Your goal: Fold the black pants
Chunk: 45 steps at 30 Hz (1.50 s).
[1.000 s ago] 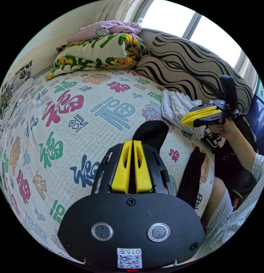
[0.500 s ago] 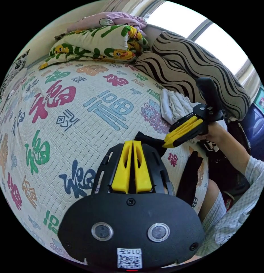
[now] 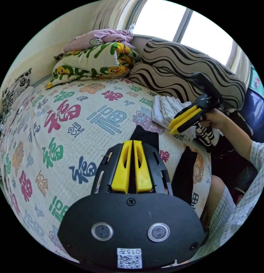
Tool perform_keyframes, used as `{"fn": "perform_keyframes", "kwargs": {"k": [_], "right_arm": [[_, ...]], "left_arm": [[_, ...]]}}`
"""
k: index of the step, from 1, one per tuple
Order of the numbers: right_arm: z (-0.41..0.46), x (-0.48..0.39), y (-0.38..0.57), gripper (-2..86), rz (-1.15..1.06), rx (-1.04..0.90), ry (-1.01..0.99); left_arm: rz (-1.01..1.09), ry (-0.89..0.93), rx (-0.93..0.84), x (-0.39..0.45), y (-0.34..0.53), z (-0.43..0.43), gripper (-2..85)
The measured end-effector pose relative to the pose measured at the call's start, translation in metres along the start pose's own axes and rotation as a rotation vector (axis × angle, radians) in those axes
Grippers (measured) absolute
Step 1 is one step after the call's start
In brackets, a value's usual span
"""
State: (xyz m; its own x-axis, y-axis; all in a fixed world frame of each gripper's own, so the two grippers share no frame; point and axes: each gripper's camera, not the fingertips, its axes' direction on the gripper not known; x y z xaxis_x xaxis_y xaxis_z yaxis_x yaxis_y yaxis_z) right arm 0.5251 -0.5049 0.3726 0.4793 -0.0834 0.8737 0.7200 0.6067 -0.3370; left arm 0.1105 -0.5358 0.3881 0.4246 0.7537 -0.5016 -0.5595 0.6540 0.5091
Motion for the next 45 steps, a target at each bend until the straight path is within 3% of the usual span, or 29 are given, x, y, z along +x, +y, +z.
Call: {"fn": "perform_keyframes", "kwargs": {"k": [5, 7, 12, 18, 23, 25, 30, 32, 34, 39, 45], "right_arm": [[0.034, 0.004, 0.061, 9.0, 0.010, -0.150, -0.125], [0.057, 0.001, 0.072, 3.8, -0.005, -0.229, -0.145], [0.054, -0.001, 0.083, -0.5, 0.010, -0.283, 0.113], [0.049, 0.005, 0.097, 0.8, 0.132, -0.215, 0.169], [0.042, -0.014, 0.131, 5.8, 0.247, -0.078, 0.314], [0.038, -0.021, 0.157, 6.9, 0.302, 0.015, 0.229], [0.064, -0.016, 0.199, 8.0, 0.443, 0.079, 0.018], [0.074, -0.013, 0.213, 8.1, 0.498, 0.099, -0.068], [0.081, -0.012, 0.225, 8.1, 0.540, 0.118, -0.112], [0.097, -0.009, 0.236, 9.0, 0.553, 0.106, -0.162], [0.122, 0.004, 0.233, 10.3, 0.596, 0.117, -0.259]], "left_arm": [[-0.106, 0.050, -0.076, 0.028, 0.122, -0.089, -0.1], [-0.224, 0.004, -0.135, 0.046, 0.191, -0.131, 0.0], [-0.404, -0.134, -0.239, 0.088, 0.305, -0.211, -0.1], [-0.634, -0.264, -0.253, 0.110, 0.401, -0.301, 0.8], [-1.089, -0.415, -0.046, 0.107, 0.502, -0.396, 4.3], [-1.328, -0.411, 0.118, 0.109, 0.564, -0.437, 7.2], [-1.596, -0.343, 0.358, 0.107, 0.650, -0.474, 9.5], [-1.650, -0.285, 0.463, 0.106, 0.669, -0.482, 8.2], [-1.739, -0.302, 0.492, 0.112, 0.689, -0.496, 1.3], [-1.768, -0.290, 0.586, 0.143, 0.721, -0.539, -0.6], [-1.730, -0.245, 0.571, 0.159, 0.740, -0.576, -0.8]]}}
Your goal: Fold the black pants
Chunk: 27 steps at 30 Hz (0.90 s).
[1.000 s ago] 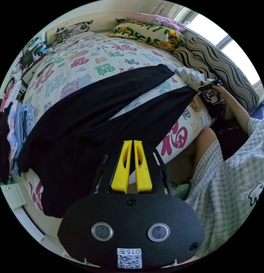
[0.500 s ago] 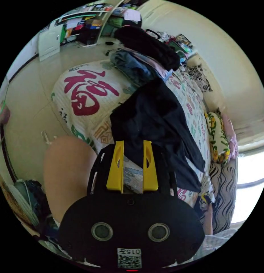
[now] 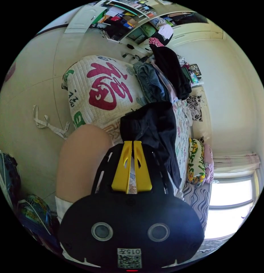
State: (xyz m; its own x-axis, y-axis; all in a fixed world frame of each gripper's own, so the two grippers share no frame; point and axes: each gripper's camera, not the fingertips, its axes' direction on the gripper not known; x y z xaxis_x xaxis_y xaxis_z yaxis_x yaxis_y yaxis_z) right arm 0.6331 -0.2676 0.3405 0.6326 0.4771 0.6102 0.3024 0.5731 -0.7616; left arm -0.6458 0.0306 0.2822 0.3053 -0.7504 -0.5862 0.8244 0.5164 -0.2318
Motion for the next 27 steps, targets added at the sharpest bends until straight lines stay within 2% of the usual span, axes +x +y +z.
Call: {"fn": "perform_keyframes", "kwargs": {"k": [5, 7, 12, 17, 20, 22, 27], "right_arm": [[0.015, 0.020, -0.013, 8.6, 0.117, 0.022, -0.066], [0.014, 0.026, -0.013, 4.4, 0.146, 0.056, -0.119], [0.006, 0.016, -0.005, 0.8, 0.039, 0.062, -0.064], [-0.019, 0.017, 0.021, 0.2, -0.001, 0.094, -0.089], [-0.018, 0.033, 0.030, 0.9, 0.031, 0.051, 0.005], [-0.012, 0.042, 0.034, 1.6, 0.065, -0.032, 0.116], [-0.040, 0.002, 0.021, 7.4, -0.050, 0.140, 0.203]], "left_arm": [[0.047, 0.000, -0.011, 0.006, -0.006, -0.025, -0.8], [0.072, 0.005, -0.020, 0.011, -0.010, -0.036, -0.8], [0.164, -0.022, -0.030, 0.027, -0.015, -0.053, -0.8], [0.228, -0.049, -0.061, 0.035, -0.013, -0.073, -0.7], [0.273, -0.102, -0.100, 0.036, -0.012, -0.078, -0.5], [0.255, -0.109, -0.215, 0.031, -0.014, -0.066, 0.0], [0.343, -0.165, -0.110, 0.056, -0.001, -0.102, 2.7]]}}
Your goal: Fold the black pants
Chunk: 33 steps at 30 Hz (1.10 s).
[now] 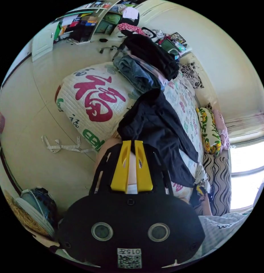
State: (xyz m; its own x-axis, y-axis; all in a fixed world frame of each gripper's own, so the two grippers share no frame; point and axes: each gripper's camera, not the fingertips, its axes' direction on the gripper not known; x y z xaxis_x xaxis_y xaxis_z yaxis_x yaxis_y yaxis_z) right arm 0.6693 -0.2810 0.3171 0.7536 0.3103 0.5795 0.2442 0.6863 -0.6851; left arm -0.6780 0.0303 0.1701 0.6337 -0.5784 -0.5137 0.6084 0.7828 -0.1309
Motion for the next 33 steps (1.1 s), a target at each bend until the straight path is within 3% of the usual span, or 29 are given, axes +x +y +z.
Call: {"fn": "perform_keyframes", "kwargs": {"k": [3, 6, 11, 15, 22, 29, 33], "right_arm": [[0.015, -0.018, -0.046, 9.1, -0.029, -0.024, -0.088], [0.046, -0.029, -0.094, 9.4, 0.032, -0.036, -0.178], [0.092, -0.041, -0.145, 10.3, 0.140, -0.063, -0.217], [0.111, -0.044, -0.164, 8.3, 0.231, -0.034, -0.307], [0.106, -0.059, -0.168, 0.4, 0.131, -0.019, -0.189], [0.072, -0.057, -0.142, 0.2, 0.069, 0.024, -0.180], [0.083, -0.056, -0.137, 2.5, 0.061, -0.070, -0.047]], "left_arm": [[0.133, -0.099, 0.092, 0.044, -0.011, -0.017, 4.8], [0.273, -0.087, 0.097, 0.097, -0.039, 0.004, 6.3], [0.311, -0.080, 0.093, 0.149, -0.085, 0.065, 8.1], [0.324, -0.195, 0.067, 0.177, -0.100, 0.107, 5.8], [0.323, -0.213, 0.180, 0.197, -0.098, 0.117, -0.7], [0.459, -0.243, 0.223, 0.231, -0.100, 0.119, -0.9], [0.516, -0.277, 0.194, 0.253, -0.094, 0.128, -0.9]]}}
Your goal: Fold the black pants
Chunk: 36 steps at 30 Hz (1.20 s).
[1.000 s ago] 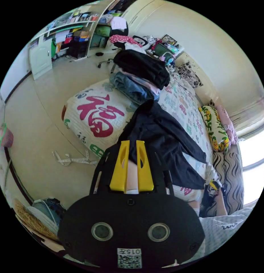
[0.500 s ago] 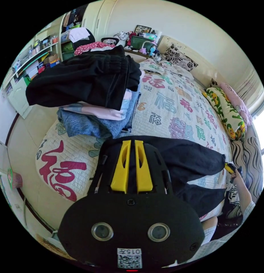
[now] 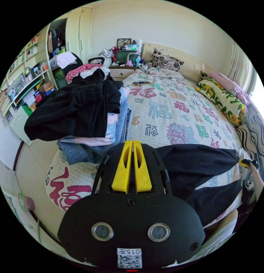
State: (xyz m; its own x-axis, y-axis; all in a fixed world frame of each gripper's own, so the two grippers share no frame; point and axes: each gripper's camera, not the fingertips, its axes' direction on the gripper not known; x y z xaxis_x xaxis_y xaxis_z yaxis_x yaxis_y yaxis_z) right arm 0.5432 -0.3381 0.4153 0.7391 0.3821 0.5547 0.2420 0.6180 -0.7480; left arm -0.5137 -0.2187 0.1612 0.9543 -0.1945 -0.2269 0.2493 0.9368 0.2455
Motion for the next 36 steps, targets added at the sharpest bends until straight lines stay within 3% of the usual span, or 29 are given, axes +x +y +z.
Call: {"fn": "perform_keyframes", "kwargs": {"k": [5, 9, 11, 15, 19, 23, 28, 36], "right_arm": [[-0.013, -0.001, -0.007, 8.3, 0.014, 0.079, -0.039], [0.002, -0.037, -0.021, 7.3, -0.139, 0.041, 0.108], [0.021, -0.046, -0.025, 2.2, -0.189, -0.029, 0.126], [0.030, -0.043, -0.018, 0.6, -0.132, -0.021, 0.122], [-0.008, -0.047, 0.040, 0.3, -0.267, 0.044, -0.001], [-0.040, -0.033, 0.123, 0.0, -0.374, 0.099, 0.023], [-0.054, 0.016, 0.225, 2.8, -0.288, 0.202, -0.117], [-0.028, 0.073, 0.253, 8.2, -0.034, 0.161, -0.224]], "left_arm": [[0.187, 0.097, -0.035, 0.038, -0.015, -0.017, -0.6], [0.270, 0.104, -0.119, 0.052, -0.031, -0.005, -0.8], [0.230, 0.055, -0.194, 0.040, -0.034, 0.019, -0.8], [0.102, -0.044, -0.263, 0.004, -0.030, 0.051, -0.9], [0.053, 0.086, -0.105, -0.016, -0.009, -0.011, -0.7], [-0.089, 0.165, -0.110, -0.054, 0.042, -0.059, 0.3], [-0.457, 0.208, -0.148, -0.134, 0.142, -0.092, 4.2], [-0.603, 0.267, -0.165, -0.168, 0.169, -0.067, 7.5]]}}
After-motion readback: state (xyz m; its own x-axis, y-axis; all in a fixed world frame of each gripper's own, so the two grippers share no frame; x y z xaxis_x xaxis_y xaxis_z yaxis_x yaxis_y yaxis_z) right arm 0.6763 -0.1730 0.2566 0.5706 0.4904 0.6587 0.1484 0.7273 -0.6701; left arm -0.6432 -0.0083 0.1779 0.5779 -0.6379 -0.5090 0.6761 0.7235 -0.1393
